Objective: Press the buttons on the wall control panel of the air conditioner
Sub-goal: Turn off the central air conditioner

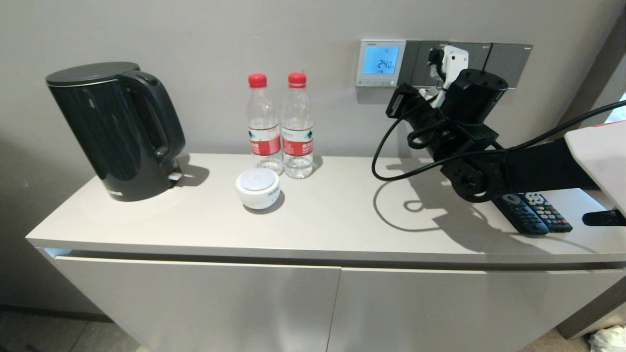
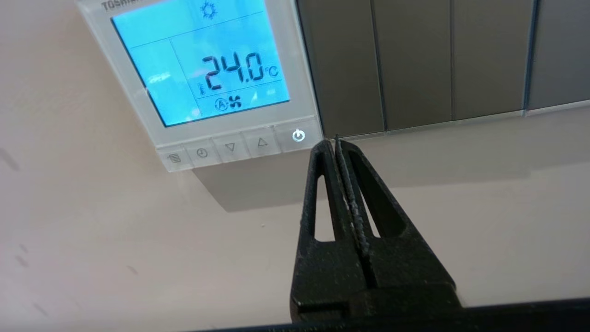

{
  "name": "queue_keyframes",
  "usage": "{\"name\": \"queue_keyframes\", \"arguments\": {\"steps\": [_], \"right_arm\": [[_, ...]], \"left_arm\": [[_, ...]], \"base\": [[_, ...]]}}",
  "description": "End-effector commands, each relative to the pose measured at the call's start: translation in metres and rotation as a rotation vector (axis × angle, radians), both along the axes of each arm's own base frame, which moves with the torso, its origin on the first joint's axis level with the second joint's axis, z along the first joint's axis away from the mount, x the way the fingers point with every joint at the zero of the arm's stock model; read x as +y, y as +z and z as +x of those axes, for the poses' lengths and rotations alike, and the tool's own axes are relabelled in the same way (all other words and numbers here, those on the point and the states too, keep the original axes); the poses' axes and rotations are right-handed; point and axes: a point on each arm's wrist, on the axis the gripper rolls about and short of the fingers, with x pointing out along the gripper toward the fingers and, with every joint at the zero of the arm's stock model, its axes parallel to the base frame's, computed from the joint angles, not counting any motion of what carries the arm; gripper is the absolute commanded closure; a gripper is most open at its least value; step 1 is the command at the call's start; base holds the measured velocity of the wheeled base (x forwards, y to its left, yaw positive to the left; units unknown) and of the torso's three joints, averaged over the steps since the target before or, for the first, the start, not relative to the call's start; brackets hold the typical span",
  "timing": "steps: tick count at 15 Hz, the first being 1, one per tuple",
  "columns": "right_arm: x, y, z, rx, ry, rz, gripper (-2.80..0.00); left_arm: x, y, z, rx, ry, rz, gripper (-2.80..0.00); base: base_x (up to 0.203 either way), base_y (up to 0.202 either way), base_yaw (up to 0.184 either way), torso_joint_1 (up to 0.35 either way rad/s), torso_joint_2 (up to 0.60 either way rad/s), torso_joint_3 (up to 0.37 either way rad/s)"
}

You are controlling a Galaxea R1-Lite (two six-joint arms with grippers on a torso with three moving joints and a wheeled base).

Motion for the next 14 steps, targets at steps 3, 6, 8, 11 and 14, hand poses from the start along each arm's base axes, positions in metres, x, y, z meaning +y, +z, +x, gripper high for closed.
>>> {"name": "queue_keyframes", "arguments": {"steps": [3,6,8,11,14], "right_arm": [[0.0025,-0.0039,0.0050,-0.001,0.000,0.001,0.00],[0.0021,-0.0043,0.0059,-0.001,-0.002,0.001,0.00],[0.0020,-0.0021,0.0056,-0.007,-0.002,0.003,0.00],[0.0021,-0.0022,0.0059,-0.008,-0.002,0.003,0.00],[0.0030,-0.0005,0.0064,-0.012,0.001,0.004,0.00]], "left_arm": [[0.0000,0.0000,0.0000,0.000,0.001,0.000,0.00],[0.0000,0.0000,0.0000,0.000,0.001,-0.001,0.00],[0.0000,0.0000,0.0000,0.000,0.001,0.000,0.00],[0.0000,0.0000,0.0000,0.000,0.001,-0.001,0.00],[0.0000,0.0000,0.0000,0.000,0.001,-0.001,0.00]], "base": [[0.000,0.000,0.000,0.000,0.00,0.000],[0.000,0.000,0.000,0.000,0.00,0.000],[0.000,0.000,0.000,0.000,0.00,0.000],[0.000,0.000,0.000,0.000,0.00,0.000],[0.000,0.000,0.000,0.000,0.00,0.000]]}}
